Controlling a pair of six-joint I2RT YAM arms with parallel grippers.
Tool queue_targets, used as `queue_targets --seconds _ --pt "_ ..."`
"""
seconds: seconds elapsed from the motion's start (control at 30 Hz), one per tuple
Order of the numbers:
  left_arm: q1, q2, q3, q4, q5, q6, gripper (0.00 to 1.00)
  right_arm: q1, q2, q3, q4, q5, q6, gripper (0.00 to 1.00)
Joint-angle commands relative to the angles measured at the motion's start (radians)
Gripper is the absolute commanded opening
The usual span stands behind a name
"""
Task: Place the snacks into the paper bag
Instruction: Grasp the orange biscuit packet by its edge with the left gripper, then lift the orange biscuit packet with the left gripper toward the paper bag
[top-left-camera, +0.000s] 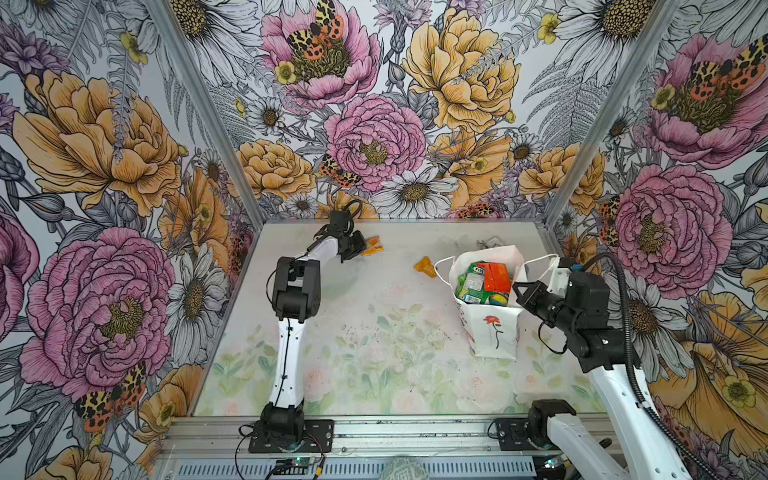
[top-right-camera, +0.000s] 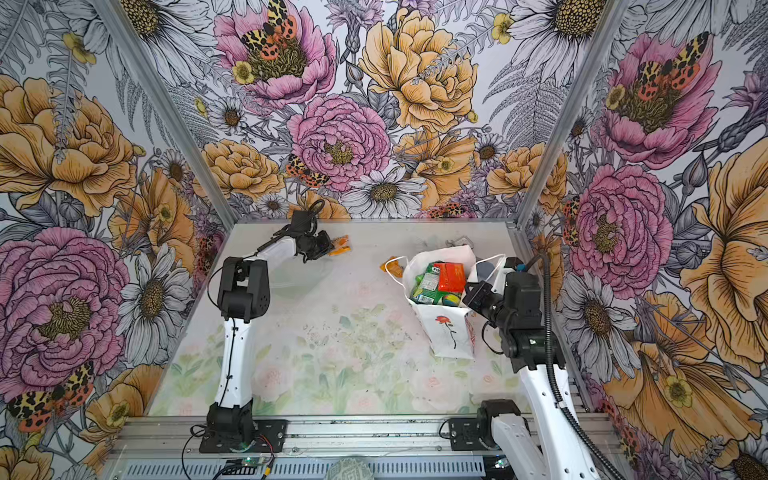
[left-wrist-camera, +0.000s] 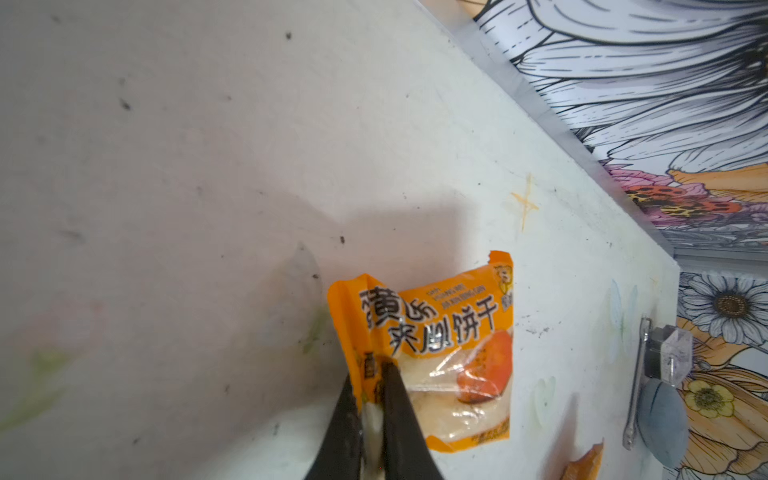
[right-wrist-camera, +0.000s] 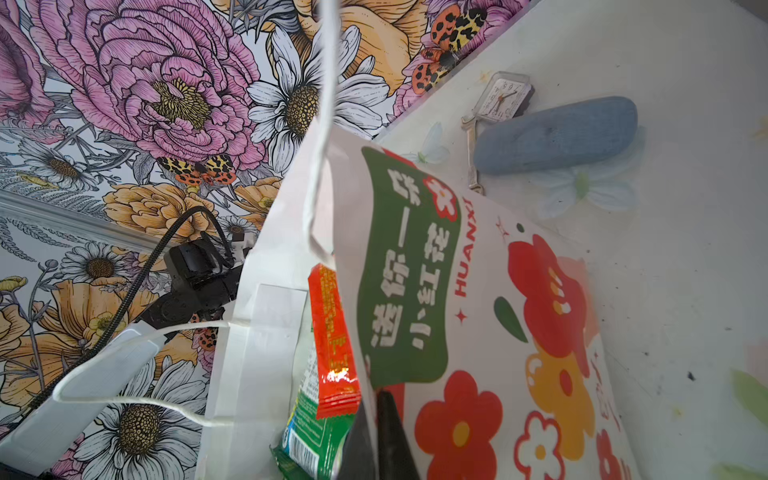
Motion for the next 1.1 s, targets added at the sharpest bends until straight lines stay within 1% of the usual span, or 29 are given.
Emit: queue_targets --seconds 0.0,0.13,0.5,0.57,0.73,0.8,0.93,1.07 --pt "-0.007 -0.043 -0.068 -0.002 -0.017 -0.007 0.06 0.007 0.008 -0.001 0.023 -0.003 -0.004 0.00" --pt "-0.009 -0.112 -0.174 0.061 -0.040 -0.025 0.04 0.007 0.007 0.000 0.023 -0.009 -0.003 0.00" --pt "-0.011 -0.321 -0.465 0.198 -0.054 -0.049 0.03 0.009 -0.002 0.006 0.021 -0.013 0.000 0.00" --pt "-0.011 -0.382 -0.542 0.202 -0.079 -0.047 0.03 0.008 -0.004 0.005 0.021 -0.015 0.001 0.00" --pt "-0.013 -0.565 -0.807 0.310 -0.102 -0.073 0.02 0.009 -0.009 0.000 0.021 -0.015 0.002 0.00" --pt "-0.016 -0.621 -0.885 0.323 -0.103 -0.071 0.01 0.009 -0.008 -0.001 0.022 -0.018 0.000 0.00" --pt "-0.012 -0.779 -1.053 0.361 -0.114 -0.076 0.01 0.009 -0.014 -0.005 0.021 -0.020 0.002 0.00" --pt "-0.022 -0.902 -1.168 0.362 -0.119 -0.079 0.00 0.009 -0.022 -0.011 0.021 -0.020 0.004 0.00"
